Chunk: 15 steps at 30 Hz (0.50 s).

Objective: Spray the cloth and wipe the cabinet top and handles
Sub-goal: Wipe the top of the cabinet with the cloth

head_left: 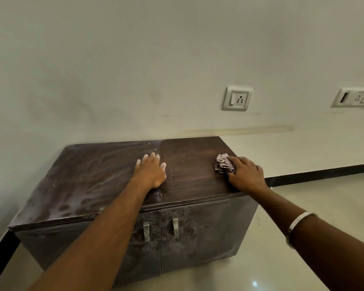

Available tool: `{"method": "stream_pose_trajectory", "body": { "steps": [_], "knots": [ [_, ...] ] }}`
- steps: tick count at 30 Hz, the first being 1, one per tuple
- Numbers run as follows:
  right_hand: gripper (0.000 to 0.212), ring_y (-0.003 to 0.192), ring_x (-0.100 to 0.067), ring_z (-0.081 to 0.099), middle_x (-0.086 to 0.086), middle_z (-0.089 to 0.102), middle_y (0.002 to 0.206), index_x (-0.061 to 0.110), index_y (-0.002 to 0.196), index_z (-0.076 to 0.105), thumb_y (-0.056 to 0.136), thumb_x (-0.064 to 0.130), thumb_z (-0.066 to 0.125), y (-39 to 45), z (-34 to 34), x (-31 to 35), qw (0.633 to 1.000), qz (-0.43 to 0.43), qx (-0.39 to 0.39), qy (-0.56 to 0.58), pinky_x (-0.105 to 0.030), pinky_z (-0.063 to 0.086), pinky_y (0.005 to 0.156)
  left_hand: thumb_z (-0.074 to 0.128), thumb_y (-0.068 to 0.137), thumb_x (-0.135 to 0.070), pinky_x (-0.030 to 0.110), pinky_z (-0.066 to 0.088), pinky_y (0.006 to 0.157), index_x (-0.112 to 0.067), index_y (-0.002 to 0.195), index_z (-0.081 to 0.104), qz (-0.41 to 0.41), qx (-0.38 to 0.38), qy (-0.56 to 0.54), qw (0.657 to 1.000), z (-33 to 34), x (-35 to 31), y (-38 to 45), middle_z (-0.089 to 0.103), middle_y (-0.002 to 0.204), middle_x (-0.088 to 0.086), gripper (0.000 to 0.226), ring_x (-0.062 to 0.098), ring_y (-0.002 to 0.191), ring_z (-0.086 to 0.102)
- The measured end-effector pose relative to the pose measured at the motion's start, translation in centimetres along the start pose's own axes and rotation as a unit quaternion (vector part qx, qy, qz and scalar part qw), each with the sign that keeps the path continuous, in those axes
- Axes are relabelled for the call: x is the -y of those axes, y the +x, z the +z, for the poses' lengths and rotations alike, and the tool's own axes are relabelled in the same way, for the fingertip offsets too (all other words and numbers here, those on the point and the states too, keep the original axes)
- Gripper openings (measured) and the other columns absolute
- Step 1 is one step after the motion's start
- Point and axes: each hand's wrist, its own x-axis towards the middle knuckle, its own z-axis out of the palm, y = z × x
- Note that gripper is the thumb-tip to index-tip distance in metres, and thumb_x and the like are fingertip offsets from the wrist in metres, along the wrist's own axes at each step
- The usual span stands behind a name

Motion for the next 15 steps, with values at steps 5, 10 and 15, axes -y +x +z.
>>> {"method": "stream_pose_trajectory", "body": {
  "steps": [5,10,15],
  "knots": [
    [0.06,0.14,-0.029,0.024,-0.003,0.033,0.151,0.034,0.145,0.028,0.088,0.038,0.045,1.8,1.2,2.3,0.999,0.033,0.002,0.007,-0.052,0.015,0.113,0.026,0.102,-0.034,0.047,0.009,0.121,-0.008,0.153,0.014,-0.008,-0.004,-0.003,1.0,0.2,1.3,0.8,0.009,0.163,0.007,0.058,0.027,0.15,0.008],
    [0.061,0.144,-0.027,0.018,0.001,0.03,0.153,0.037,0.146,0.025,0.087,0.039,0.043,1.3,3.1,8.8,0.998,-0.051,0.013,0.027,-0.054,0.011,0.114,0.026,0.102,-0.034,0.047,0.009,0.12,-0.008,0.153,0.014,-0.022,-0.005,-0.002,1.0,0.0,2.6,1.6,0.01,0.162,0.006,0.058,0.027,0.149,0.009],
    [0.061,0.144,-0.028,0.017,0.001,0.032,0.152,0.041,0.144,0.025,0.086,0.039,0.044,-1.4,4.8,14.7,0.986,-0.157,0.013,0.061,-0.055,0.009,0.115,0.026,0.102,-0.035,0.046,0.008,0.12,-0.009,0.153,0.016,-0.026,-0.016,0.0,1.0,-0.1,3.0,1.6,0.01,0.163,0.006,0.058,0.027,0.149,0.008]
  ]
}}
